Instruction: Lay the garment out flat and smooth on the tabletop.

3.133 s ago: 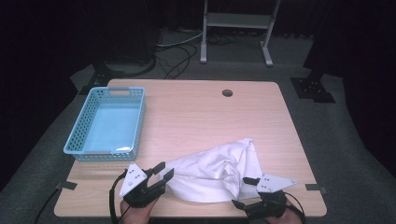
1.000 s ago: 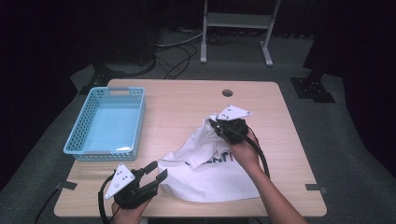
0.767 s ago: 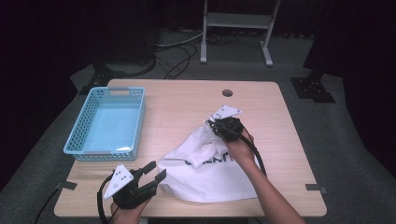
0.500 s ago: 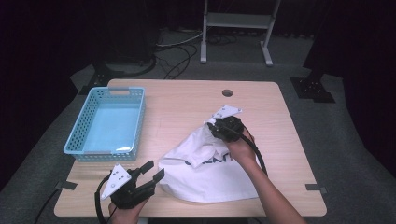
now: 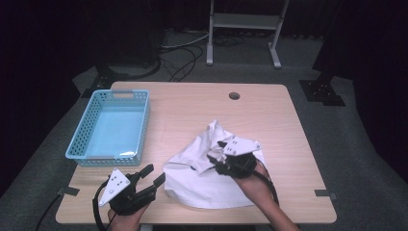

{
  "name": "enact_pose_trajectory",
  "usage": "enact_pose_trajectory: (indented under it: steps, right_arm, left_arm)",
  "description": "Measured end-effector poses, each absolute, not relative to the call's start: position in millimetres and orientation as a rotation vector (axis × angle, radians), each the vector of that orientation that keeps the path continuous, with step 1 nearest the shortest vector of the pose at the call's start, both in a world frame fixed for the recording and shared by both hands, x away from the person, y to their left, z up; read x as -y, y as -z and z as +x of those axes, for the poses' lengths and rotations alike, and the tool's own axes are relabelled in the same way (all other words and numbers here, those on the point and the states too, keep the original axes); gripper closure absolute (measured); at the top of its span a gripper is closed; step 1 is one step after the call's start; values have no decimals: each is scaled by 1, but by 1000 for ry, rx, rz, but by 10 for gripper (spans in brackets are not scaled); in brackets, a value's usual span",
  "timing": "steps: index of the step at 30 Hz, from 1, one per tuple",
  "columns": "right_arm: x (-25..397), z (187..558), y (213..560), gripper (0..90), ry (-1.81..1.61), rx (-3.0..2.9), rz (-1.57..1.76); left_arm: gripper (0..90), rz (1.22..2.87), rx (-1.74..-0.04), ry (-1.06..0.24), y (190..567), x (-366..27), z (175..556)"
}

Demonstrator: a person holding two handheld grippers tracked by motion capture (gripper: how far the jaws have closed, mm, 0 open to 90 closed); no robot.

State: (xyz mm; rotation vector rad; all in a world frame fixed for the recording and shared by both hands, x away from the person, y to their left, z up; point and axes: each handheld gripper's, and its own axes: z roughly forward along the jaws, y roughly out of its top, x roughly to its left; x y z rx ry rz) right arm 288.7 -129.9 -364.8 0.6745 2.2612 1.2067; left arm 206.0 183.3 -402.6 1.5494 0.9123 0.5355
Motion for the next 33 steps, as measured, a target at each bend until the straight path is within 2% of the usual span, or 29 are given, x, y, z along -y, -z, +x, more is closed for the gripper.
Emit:
enact_pose_trajectory:
  steps: [7, 20, 23, 26, 31, 33]
  right_arm:
    - [95, 259, 393, 446, -1313, -2452, 589]
    - [48, 241, 421, 438, -1324, -2590, 504]
    - [40, 238, 423, 473, -1291, -2585, 457]
    - [33, 236, 425, 558, -1231, -2568, 433]
    - [29, 239, 424, 830, -1181, -2537, 406]
    - [29, 241, 421, 868, -1191, -2523, 412]
  left_arm:
    - [446, 1558, -907, -559, 401, -185, 205]
    - [432, 1560, -938, -579, 400, -193, 206]
    - [432, 1560, -939, -584, 400, -194, 206]
    - [429, 1555, -943, -584, 399, -196, 205]
    - [429, 1549, -943, -584, 399, -198, 205]
    - [429, 1544, -944, -587, 398, -199, 205]
